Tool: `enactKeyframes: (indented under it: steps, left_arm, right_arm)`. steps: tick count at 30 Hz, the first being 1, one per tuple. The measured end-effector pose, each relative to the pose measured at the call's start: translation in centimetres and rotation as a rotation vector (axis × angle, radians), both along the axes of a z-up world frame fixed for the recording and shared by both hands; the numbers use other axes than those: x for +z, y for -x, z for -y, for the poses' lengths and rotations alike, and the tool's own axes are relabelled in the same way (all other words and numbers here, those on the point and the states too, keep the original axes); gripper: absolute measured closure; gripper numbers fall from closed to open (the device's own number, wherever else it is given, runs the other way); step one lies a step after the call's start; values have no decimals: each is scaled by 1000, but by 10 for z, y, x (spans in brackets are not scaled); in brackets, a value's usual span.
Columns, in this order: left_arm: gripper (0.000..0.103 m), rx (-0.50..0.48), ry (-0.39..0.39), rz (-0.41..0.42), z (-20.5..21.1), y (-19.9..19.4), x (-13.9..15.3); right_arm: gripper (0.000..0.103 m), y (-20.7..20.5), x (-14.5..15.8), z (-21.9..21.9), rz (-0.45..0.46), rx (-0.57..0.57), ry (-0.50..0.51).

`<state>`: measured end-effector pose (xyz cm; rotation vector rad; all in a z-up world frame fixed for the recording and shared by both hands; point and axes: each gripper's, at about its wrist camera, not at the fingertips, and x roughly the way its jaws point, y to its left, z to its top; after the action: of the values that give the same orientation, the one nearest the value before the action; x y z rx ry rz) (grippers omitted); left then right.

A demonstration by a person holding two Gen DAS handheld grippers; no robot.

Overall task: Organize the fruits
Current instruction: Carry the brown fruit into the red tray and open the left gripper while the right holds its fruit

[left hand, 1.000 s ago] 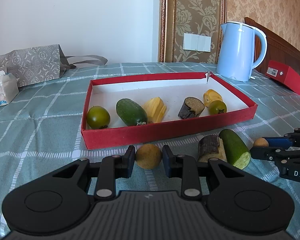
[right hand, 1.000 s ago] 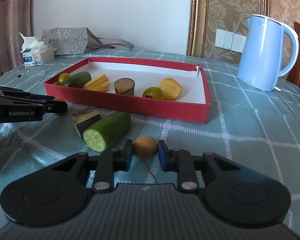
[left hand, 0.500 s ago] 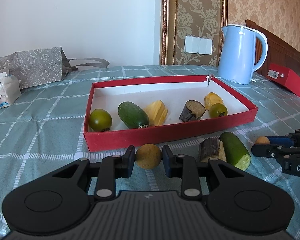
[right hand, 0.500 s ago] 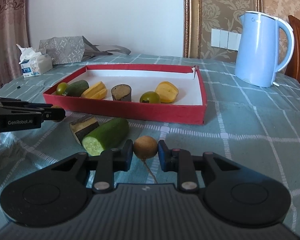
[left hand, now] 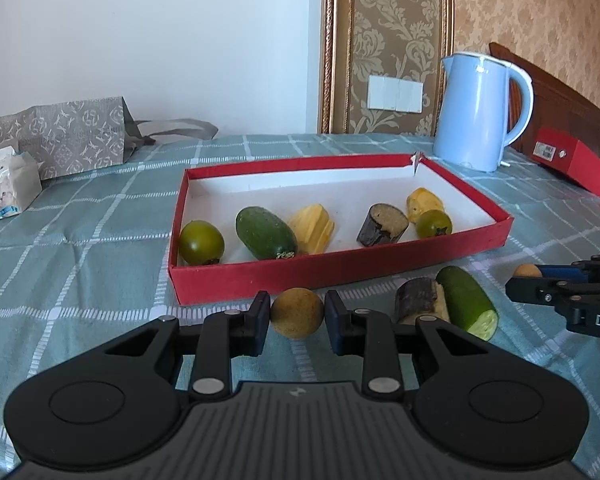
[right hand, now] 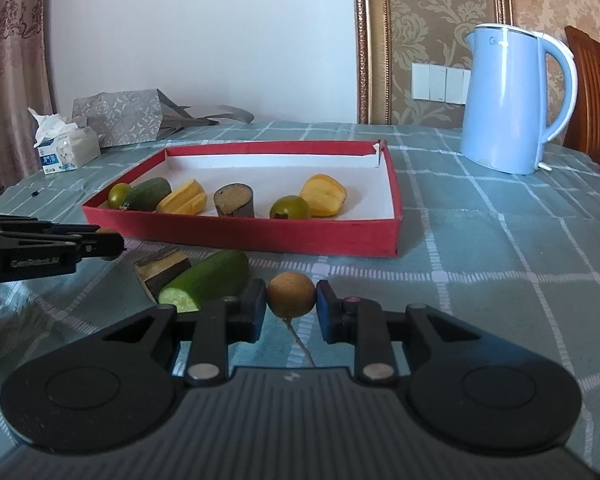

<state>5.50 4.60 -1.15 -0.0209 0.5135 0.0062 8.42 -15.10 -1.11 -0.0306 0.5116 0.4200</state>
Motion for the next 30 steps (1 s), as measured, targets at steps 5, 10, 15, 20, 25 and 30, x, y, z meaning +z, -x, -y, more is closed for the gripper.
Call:
enactKeyframes:
  steps: [5, 10, 15, 20, 25, 30]
  left_arm:
    - [75, -1, 6, 8, 0, 2, 1]
    - [75, 2, 16, 7, 0, 2, 1]
    - [75, -22, 9, 50, 3, 7, 4]
    - [75, -20, -12, 77, 9, 6, 10]
    - [75, -6, -22, 79, 11, -4, 14]
    - [75, 0, -45, 89, 14, -14, 21]
  right_arm:
    - [78, -1, 0, 1, 0, 4, -5]
    - [78, 0, 0, 3, 9, -3, -7]
    - [78, -1, 0, 4, -1, 0, -15]
    - [78, -2, -1, 5, -8, 6, -26]
    - [78, -3, -1, 5, -10, 10, -31]
    - [78, -2, -2, 5, -20, 19, -34]
